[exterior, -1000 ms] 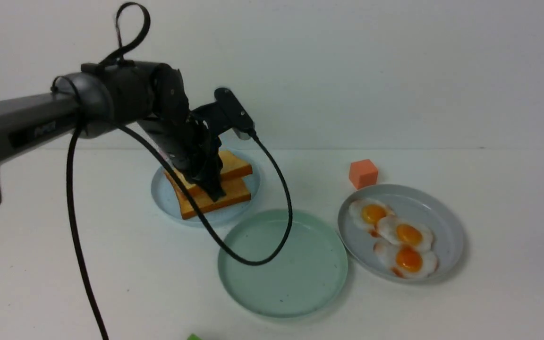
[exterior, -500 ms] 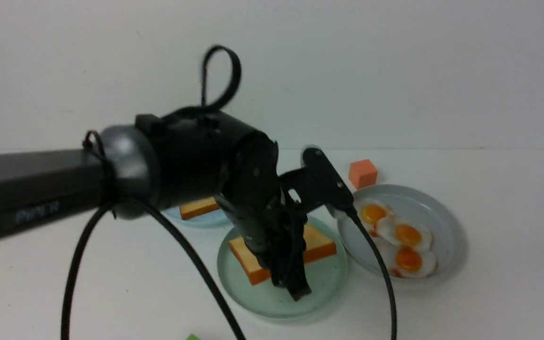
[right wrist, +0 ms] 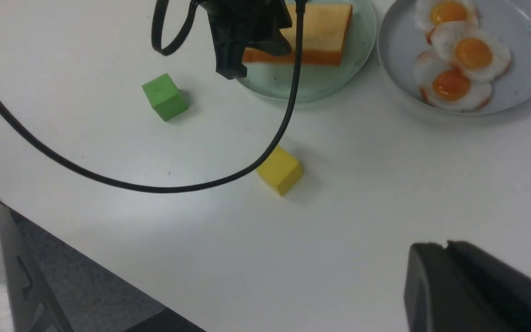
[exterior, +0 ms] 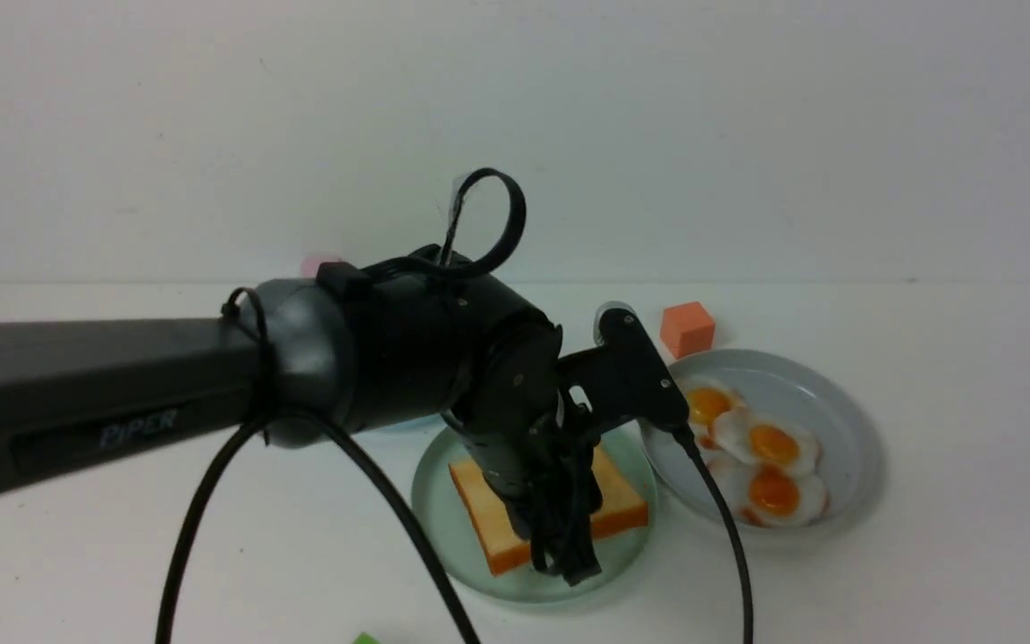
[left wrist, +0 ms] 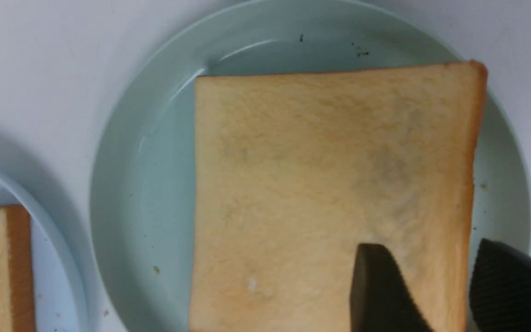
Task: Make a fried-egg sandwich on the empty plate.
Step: Use the left arm to put a slice of bread into the empty plate in the middle, then use the right arm to grab a fried egg
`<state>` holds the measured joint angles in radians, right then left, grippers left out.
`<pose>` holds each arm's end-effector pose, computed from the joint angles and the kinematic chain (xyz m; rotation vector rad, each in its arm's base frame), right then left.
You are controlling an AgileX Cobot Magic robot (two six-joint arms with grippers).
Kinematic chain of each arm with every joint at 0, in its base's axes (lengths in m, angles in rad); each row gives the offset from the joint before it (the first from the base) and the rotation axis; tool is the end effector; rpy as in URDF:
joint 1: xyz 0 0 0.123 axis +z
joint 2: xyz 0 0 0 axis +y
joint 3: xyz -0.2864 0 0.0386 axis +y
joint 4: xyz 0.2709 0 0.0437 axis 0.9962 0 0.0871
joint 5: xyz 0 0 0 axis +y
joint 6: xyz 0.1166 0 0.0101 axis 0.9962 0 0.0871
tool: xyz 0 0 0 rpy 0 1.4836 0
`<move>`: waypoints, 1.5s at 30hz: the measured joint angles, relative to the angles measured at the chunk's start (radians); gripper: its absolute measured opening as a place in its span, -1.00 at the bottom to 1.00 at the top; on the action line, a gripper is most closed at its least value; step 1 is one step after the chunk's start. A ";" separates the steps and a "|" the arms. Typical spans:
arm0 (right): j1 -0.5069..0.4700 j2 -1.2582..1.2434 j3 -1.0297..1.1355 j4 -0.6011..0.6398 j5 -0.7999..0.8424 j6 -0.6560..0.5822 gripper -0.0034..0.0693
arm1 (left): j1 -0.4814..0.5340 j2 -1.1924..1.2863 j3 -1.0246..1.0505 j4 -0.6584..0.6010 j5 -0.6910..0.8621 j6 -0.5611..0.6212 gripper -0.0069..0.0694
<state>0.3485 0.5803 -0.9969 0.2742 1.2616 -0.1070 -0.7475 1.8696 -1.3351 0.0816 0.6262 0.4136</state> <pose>0.0786 0.0607 0.3850 -0.5596 2.2639 0.4670 0.3209 -0.2899 0.1823 1.5076 2.1683 -0.0272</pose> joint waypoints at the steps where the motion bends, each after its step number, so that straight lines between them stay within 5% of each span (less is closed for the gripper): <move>1: 0.000 0.000 0.000 0.000 0.000 0.000 -0.73 | 0.000 0.000 0.000 0.000 0.002 0.000 0.09; 5: 0.000 0.058 -0.001 0.000 -0.002 0.000 -0.71 | 0.000 -0.081 0.001 -0.001 0.030 -0.027 0.43; 9: 0.000 0.132 -0.001 -0.001 -0.033 -0.003 -0.70 | 0.000 -0.206 0.001 -0.005 0.031 -0.135 0.32; 12: 0.000 0.245 -0.001 -0.019 -0.119 -0.004 -0.67 | 0.000 -0.423 0.002 -0.008 0.073 -0.336 -0.17; 16: 0.000 0.415 -0.002 -0.057 -0.213 -0.025 -0.64 | 0.000 -0.657 0.076 -0.014 0.114 -0.437 -0.82; 25: 0.000 0.853 -0.108 -0.136 -0.358 -0.052 -0.34 | 0.000 -1.103 0.447 -0.128 0.087 -0.458 -0.85; 36: 0.000 1.312 -0.397 -0.245 -0.416 -0.053 0.81 | 0.000 -1.366 0.638 -0.159 -0.040 -0.458 -0.85; 40: 0.000 1.394 -0.448 -0.302 -0.435 -0.052 0.89 | 0.000 -1.370 0.638 -0.159 -0.048 -0.458 -0.85; 45: 0.000 1.476 -0.476 -0.324 -0.488 -0.052 0.76 | 0.000 -1.370 0.638 -0.159 -0.057 -0.458 -0.85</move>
<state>0.3485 2.0566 -1.4729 -0.0496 0.7737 -0.1593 -0.7478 0.4998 -0.6973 -0.0776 0.5696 -0.0442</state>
